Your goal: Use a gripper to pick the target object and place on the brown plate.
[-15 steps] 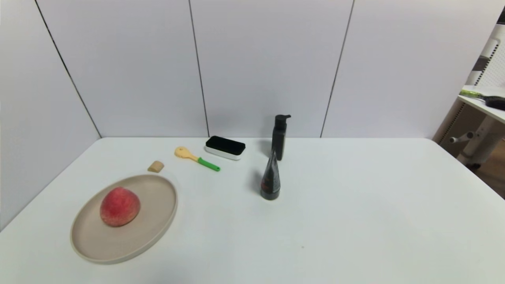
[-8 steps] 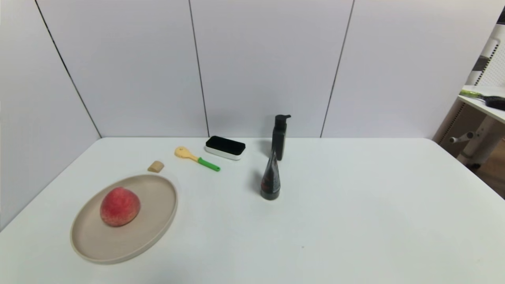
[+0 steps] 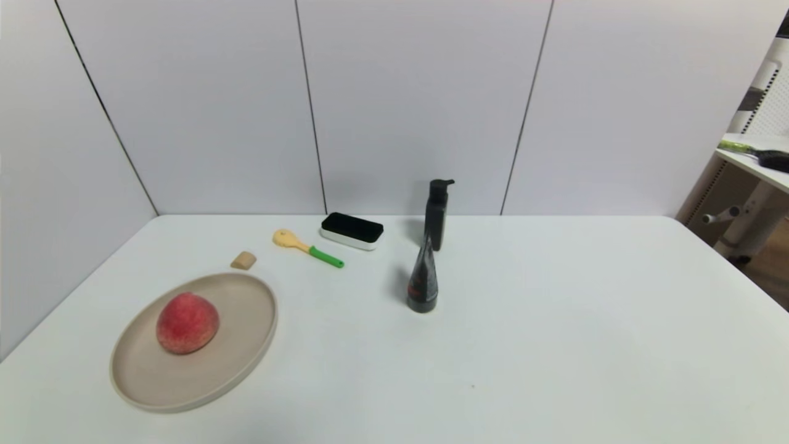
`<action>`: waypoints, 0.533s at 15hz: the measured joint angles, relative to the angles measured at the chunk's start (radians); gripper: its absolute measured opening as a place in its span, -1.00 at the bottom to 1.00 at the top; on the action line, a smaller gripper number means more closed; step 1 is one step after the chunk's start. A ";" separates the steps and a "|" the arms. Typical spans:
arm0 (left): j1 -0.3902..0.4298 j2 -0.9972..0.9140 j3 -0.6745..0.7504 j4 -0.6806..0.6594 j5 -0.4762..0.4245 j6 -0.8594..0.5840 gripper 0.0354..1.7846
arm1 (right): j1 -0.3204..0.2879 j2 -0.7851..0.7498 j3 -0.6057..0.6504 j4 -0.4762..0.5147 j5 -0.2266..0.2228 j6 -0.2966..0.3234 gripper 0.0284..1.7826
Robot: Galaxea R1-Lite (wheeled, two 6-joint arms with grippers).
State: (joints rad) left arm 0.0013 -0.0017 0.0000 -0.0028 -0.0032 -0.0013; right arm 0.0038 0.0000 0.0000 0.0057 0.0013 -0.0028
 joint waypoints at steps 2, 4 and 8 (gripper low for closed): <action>0.000 0.000 0.000 0.000 0.000 0.000 0.89 | 0.000 0.000 0.000 0.000 0.000 0.000 0.90; 0.000 0.000 0.000 0.000 0.000 0.000 0.89 | 0.000 0.000 0.000 0.000 0.001 -0.001 0.90; 0.000 0.000 0.000 0.000 0.000 0.000 0.89 | 0.000 0.000 0.000 -0.003 -0.001 0.000 0.90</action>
State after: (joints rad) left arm 0.0013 -0.0017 0.0000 -0.0028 -0.0028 -0.0013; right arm 0.0038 0.0000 0.0000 0.0032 0.0000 -0.0032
